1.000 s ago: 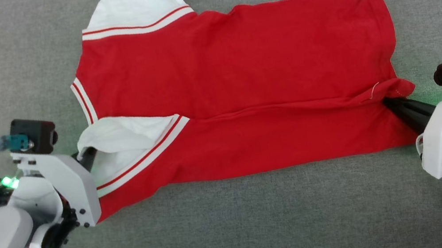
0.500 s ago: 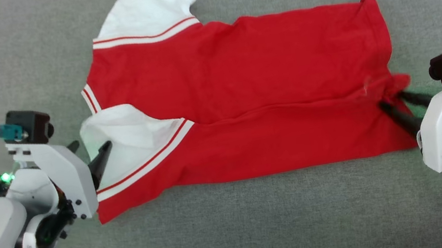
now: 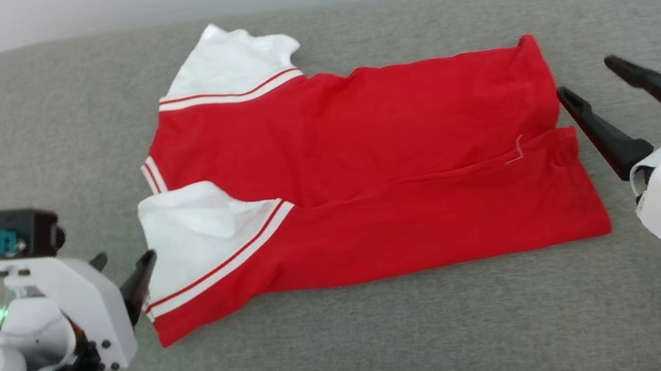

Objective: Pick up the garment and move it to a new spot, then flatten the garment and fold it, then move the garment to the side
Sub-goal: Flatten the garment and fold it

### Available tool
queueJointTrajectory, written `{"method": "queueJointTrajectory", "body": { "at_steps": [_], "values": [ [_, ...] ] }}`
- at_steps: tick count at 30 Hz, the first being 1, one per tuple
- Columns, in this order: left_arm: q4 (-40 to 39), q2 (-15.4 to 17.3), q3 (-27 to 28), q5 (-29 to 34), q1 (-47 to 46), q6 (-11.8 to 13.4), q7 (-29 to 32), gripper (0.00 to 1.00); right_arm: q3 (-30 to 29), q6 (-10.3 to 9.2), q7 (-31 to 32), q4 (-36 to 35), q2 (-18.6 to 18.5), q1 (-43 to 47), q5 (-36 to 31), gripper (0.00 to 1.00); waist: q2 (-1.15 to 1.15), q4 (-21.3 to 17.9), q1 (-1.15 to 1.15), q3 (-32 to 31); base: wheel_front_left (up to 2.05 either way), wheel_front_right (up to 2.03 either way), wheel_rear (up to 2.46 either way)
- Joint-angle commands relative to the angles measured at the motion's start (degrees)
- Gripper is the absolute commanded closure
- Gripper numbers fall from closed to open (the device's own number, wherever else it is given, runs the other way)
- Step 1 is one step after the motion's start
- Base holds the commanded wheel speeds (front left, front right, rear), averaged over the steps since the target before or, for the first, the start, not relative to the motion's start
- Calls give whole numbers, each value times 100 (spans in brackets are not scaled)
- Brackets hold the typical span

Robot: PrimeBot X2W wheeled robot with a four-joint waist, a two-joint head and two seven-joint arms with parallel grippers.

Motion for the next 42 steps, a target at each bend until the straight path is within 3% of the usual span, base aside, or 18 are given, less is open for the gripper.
{"method": "queueJointTrajectory", "body": {
  "at_steps": [1, 7, 13, 20, 26, 27, 28, 29, 35, 42],
  "values": [
    [-22, 38, 45, -114, 132, 74, 52, 0, -105, -6, -172, -194, 44, 100, -131, 0, 0, -167, 0, -112, 0, 0, 0],
    [-25, 221, 175, -591, 453, 293, 428, 0, -659, -6, -668, -975, 394, 358, -494, 0, 0, -472, 0, -104, 0, 0, 0],
    [103, 392, 231, -1073, 699, 628, 1003, 0, -1169, -6, -708, -1609, 773, 774, -726, 0, 0, -757, 0, 56, 0, 0, 0],
    [244, 480, 329, -1216, 842, 632, 962, 0, -1402, -6, -625, -1993, 1068, 1172, -754, 0, 0, -1001, 0, 299, 0, 0, 0],
    [422, 332, 309, -1392, 976, 616, 1057, 0, -1450, -6, -588, -2131, 1249, 1440, -702, 0, 0, -1120, 0, 463, 0, 0, 0],
    [451, 275, 320, -1437, 976, 600, 1050, 21, -1455, -6, -570, -2135, 1276, 1467, -699, 0, 0, -1126, 0, 477, 0, 0, 0],
    [472, 236, 310, -1454, 977, 569, 1054, 69, -1448, -6, -554, -2137, 1303, 1490, -693, 0, 0, -1131, 0, 489, 0, 0, 0],
    [498, 191, 306, -1479, 974, 556, 1060, 100, -1448, -6, -533, -2130, 1331, 1520, -678, 0, 0, -1132, 0, 497, 0, 0, 0],
    [544, 117, 293, -1467, 946, 397, 991, 100, -1442, -6, -143, -1987, 1425, 1592, -557, 0, 0, -1107, 0, 512, 0, 0, 0],
    [479, 2, 199, -1327, 760, 311, 1012, 100, -1334, -6, 890, -1565, 1429, 1489, -456, 0, 0, -913, 0, 529, 0, 0, 0]
  ]
}}
